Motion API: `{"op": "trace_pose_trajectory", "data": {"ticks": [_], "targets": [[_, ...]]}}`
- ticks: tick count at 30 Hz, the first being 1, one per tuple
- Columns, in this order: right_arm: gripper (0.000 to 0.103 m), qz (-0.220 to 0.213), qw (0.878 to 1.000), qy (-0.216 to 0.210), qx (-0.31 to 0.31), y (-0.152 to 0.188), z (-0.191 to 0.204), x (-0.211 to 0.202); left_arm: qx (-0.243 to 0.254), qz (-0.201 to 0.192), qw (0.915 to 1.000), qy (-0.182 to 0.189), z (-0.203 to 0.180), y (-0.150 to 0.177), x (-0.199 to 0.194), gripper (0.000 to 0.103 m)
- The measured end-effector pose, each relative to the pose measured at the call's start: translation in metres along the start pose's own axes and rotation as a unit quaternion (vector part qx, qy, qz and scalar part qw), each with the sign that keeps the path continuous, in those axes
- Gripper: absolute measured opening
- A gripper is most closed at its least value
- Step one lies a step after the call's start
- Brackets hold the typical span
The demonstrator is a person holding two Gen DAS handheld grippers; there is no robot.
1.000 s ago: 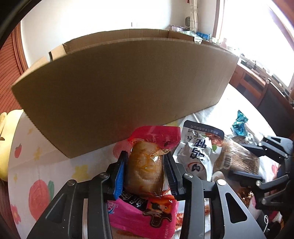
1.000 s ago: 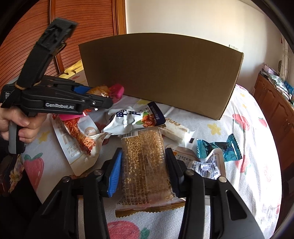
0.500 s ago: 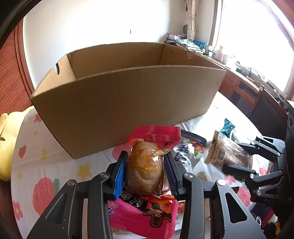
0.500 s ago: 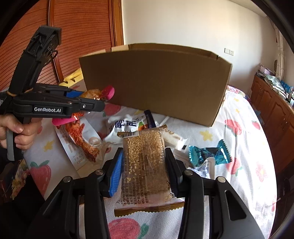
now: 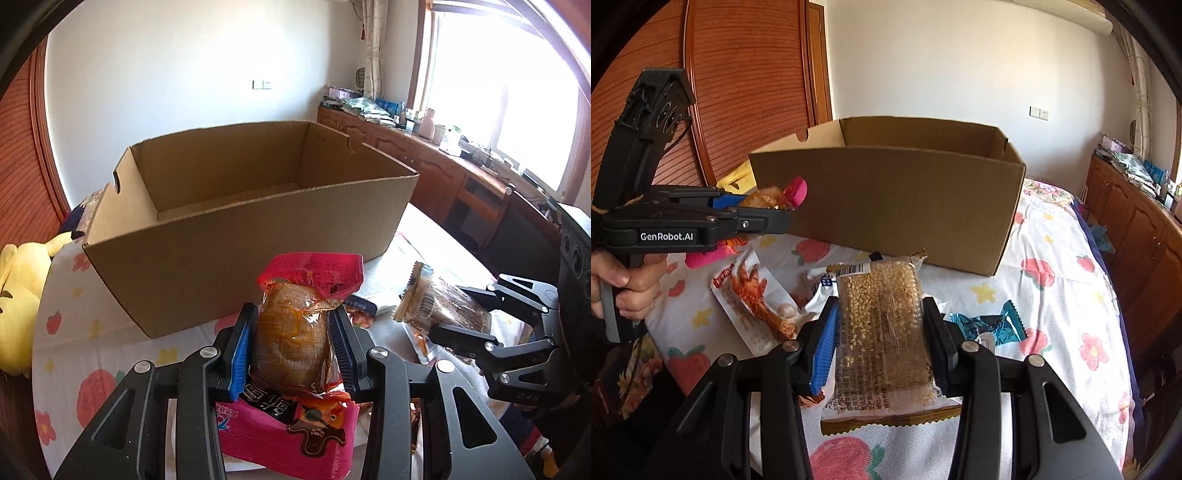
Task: Organize snacks
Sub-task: 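Carry both snacks into the cardboard box and open both tools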
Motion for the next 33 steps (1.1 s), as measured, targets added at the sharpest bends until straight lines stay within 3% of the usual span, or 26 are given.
{"op": "trace_pose_trajectory", "data": {"ticks": [18,33], "targets": [[0.045,-0.062,0.997,0.024,-0.033,-0.077,-0.021,-0.006,-0.001,-0.048,0.9989,0.003,0.013,-0.043,-0.016,0.041],[0.045,-0.099,0.994,0.026,-0.036,-0.132,-0.053,0.029,-0.014,-0.065,0.9977,-0.015,0.020,-0.064,0.013,0.042]]}}
Point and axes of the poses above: each gripper's, at about its wrist camera, not at the fingertips, and x roughly the way its jaws point, z to its left, y to its underside, the point moved 10 cm from there along x, roughly the way its jaws point, and after that the axes turned 15 degrees about -x, right-handed, at the moved point
